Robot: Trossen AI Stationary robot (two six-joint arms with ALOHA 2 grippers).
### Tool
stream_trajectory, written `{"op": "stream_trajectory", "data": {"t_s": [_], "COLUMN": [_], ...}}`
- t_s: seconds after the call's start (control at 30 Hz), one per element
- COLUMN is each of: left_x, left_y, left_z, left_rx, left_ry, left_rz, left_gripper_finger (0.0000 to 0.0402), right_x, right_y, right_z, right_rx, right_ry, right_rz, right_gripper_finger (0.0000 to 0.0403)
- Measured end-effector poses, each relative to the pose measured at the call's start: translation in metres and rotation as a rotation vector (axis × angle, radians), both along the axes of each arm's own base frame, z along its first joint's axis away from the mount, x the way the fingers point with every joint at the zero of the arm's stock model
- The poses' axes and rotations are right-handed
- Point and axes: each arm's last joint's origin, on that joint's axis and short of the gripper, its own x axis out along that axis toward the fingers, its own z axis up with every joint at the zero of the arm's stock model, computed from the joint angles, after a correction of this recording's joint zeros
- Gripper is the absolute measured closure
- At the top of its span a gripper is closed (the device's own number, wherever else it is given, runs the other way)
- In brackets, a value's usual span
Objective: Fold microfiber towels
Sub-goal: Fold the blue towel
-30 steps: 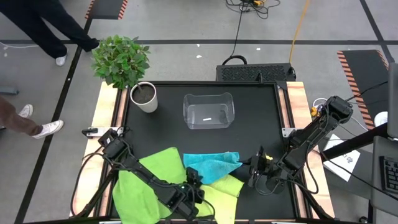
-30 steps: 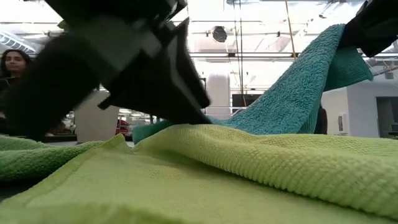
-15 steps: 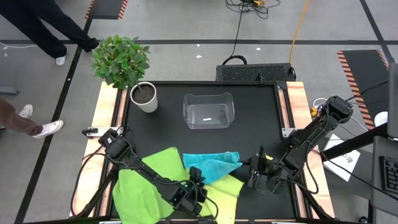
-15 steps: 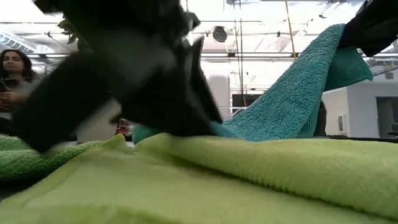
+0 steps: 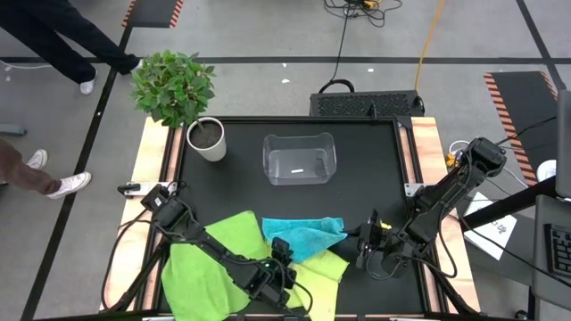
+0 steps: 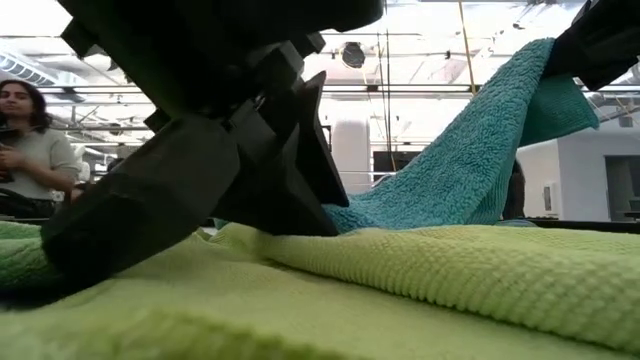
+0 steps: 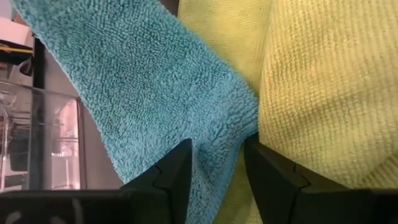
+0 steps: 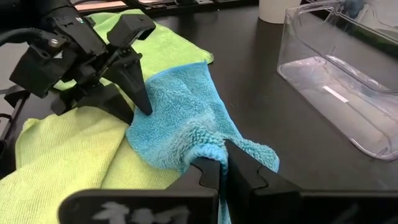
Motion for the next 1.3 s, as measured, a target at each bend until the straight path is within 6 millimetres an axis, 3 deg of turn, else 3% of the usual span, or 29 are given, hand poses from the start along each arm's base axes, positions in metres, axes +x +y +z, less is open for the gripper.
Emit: {"op": "stream_trajectory", "data": {"t_s": [0.1, 0.2, 0.27, 0.57, 0.83, 1.03, 1.3], "left_x": [0.002, 0.005, 0.005, 0.001, -0.007, -0.005, 0.005], "left_y": [0.002, 0.0, -0.001, 0.005, 0.025, 0.048, 0.096], "left_z": [0.0, 0.002, 0.004, 0.032, 0.062, 0.081, 0.119], "left_rx": [0.008, 0.014, 0.019, 0.046, 0.113, 0.156, 0.184], "left_ry": [-0.002, -0.013, -0.01, -0.073, -0.106, -0.111, -0.137], "left_rz": [-0.01, -0.041, -0.049, 0.04, 0.133, 0.182, 0.241], "left_gripper_finger": [0.0303, 0.0372, 0.039, 0.0395, 0.0398, 0.0398, 0.0398], "right_x": [0.0, 0.0, 0.0, 0.0, 0.0, -0.002, -0.012], "right_y": [0.0, 0.0, 0.0, 0.0, -0.005, -0.015, -0.045], "right_z": [0.0, 0.0, 0.0, 0.0, 0.003, 0.013, 0.042], "right_rx": [0.0, 0.0, -0.001, -0.007, -0.041, -0.085, -0.106], "right_ry": [0.0, 0.0, 0.0, 0.006, -0.004, -0.013, -0.045], "right_rz": [0.0, 0.0, 0.0, 0.0, -0.018, -0.038, -0.079], "right_gripper_finger": [0.0403, 0.0403, 0.0403, 0.0403, 0.0403, 0.0403, 0.0403]}}
